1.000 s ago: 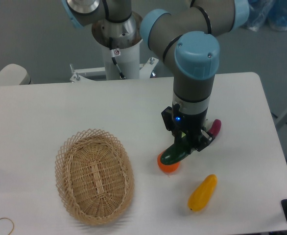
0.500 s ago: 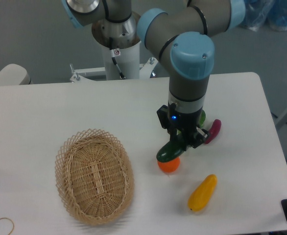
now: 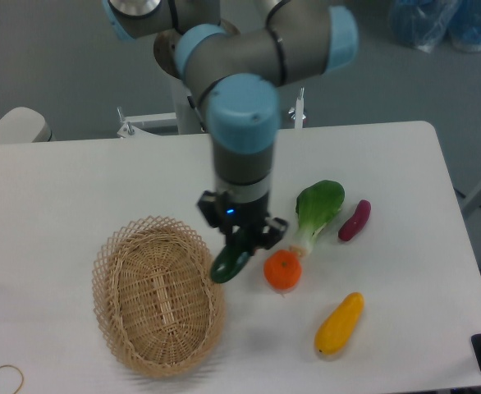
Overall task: Place the cucumber in the basket
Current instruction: 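Carry the held cucumber over to the wicker basket and lower it inside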
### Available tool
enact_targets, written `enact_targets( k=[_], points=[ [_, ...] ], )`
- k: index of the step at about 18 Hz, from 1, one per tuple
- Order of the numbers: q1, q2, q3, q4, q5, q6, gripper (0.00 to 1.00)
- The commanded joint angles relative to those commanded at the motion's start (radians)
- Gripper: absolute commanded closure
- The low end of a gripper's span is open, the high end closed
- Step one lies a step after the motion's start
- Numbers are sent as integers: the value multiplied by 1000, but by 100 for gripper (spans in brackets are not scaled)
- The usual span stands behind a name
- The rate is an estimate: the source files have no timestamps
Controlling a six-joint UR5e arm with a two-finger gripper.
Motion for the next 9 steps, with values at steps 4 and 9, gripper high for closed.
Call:
enact_targets(
  k=[4,9],
  points=[
    [-78,-46,-29,92,27,-167,79],
    [-150,-121,-29,190,106,-243,79]
  ],
)
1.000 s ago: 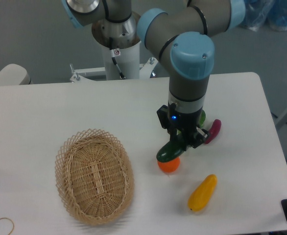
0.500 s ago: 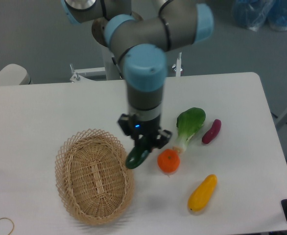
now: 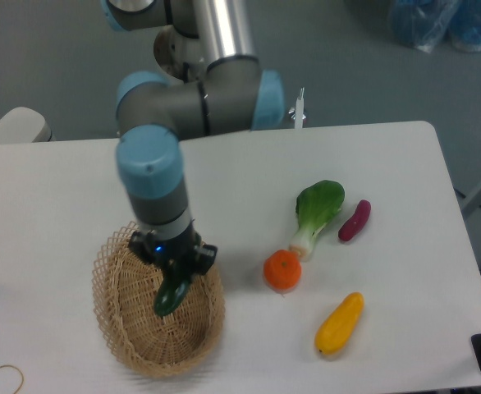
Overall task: Place the cucumber in the basket
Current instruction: 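Carry the held cucumber over to the wicker basket and lower it inside, then open the gripper to release the cucumber into the basket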
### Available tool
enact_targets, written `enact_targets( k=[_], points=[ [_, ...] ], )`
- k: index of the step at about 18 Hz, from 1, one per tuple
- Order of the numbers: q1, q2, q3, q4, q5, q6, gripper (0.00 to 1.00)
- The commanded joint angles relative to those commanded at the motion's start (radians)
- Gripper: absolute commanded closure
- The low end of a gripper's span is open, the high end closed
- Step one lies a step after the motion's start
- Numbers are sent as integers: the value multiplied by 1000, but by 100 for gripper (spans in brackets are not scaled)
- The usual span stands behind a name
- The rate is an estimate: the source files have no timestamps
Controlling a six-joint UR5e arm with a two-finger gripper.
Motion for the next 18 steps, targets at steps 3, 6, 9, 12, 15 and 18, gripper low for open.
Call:
enact_targets(
  k=[3,6,9,12,15,18],
  points=[
    [-17,-34,0,3,17,-31,79],
    [-34,-64,2,5,61,-34,79],
    [-38,-84,5,5,64,-34,78],
    [-40,-100,6,15,64,-32,77],
    [-43,-101,8,20,75,-28,69],
    [-43,-97,15,22,77,-18,28]
  ],
)
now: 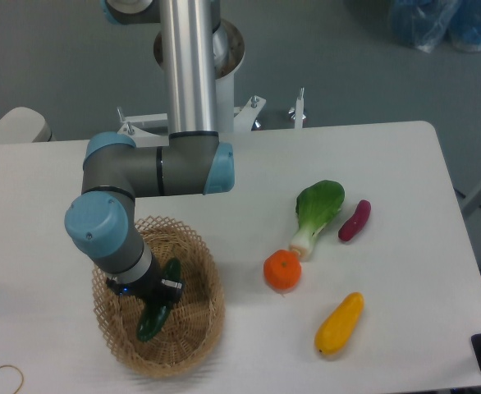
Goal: Place the cucumber in the basket
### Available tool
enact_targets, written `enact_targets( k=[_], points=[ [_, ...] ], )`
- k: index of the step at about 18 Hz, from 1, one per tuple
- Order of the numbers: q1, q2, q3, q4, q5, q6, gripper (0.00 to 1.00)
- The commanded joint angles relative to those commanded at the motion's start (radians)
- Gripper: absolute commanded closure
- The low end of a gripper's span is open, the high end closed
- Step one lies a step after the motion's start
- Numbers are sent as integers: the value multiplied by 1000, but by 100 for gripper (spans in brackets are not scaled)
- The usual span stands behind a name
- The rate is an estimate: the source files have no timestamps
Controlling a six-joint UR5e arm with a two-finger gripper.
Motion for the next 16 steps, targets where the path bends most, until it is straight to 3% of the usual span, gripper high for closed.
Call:
enact_targets(
  k=[2,7,11,13,14,16],
  points=[
    [2,5,5,0,8,3,0],
    [17,11,75,-9,15,5,0],
    [103,80,103,-14,0,11,0],
    [141,110,107,-15,-2,114,0],
    [182,136,109,-20,-5,262,0],
    [227,158,109,-21,-11,356,0]
  ],
)
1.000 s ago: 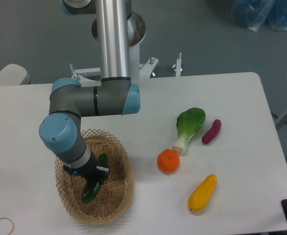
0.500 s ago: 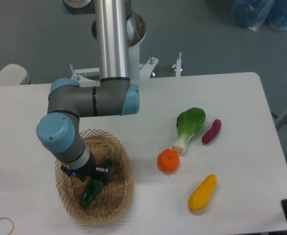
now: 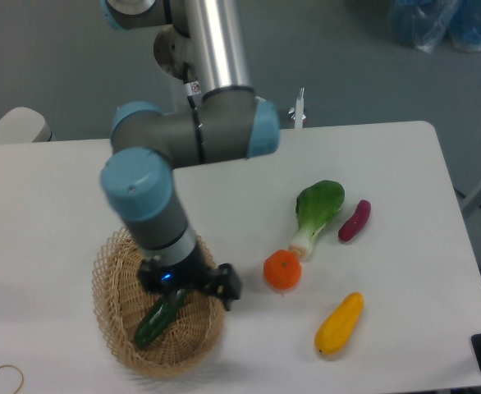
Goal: Place the cucumber in the basket
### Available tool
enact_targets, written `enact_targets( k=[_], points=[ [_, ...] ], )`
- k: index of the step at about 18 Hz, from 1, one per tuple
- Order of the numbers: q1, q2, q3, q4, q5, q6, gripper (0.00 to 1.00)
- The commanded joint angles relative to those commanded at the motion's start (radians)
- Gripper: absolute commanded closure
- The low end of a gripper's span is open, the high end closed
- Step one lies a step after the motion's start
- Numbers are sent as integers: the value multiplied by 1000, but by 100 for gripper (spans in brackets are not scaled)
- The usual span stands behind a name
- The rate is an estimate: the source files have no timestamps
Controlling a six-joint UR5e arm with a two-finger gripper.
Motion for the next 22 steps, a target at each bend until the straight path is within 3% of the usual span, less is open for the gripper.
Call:
enact_targets(
  k=[2,7,15,22],
  points=[
    [46,20,0,-8,2,78,0],
    [178,69,-6,-127,-26,385,0],
    [322,129,-29,-215,-104,811,0],
    [339,129,-29,-216,-196,844,0]
  ],
)
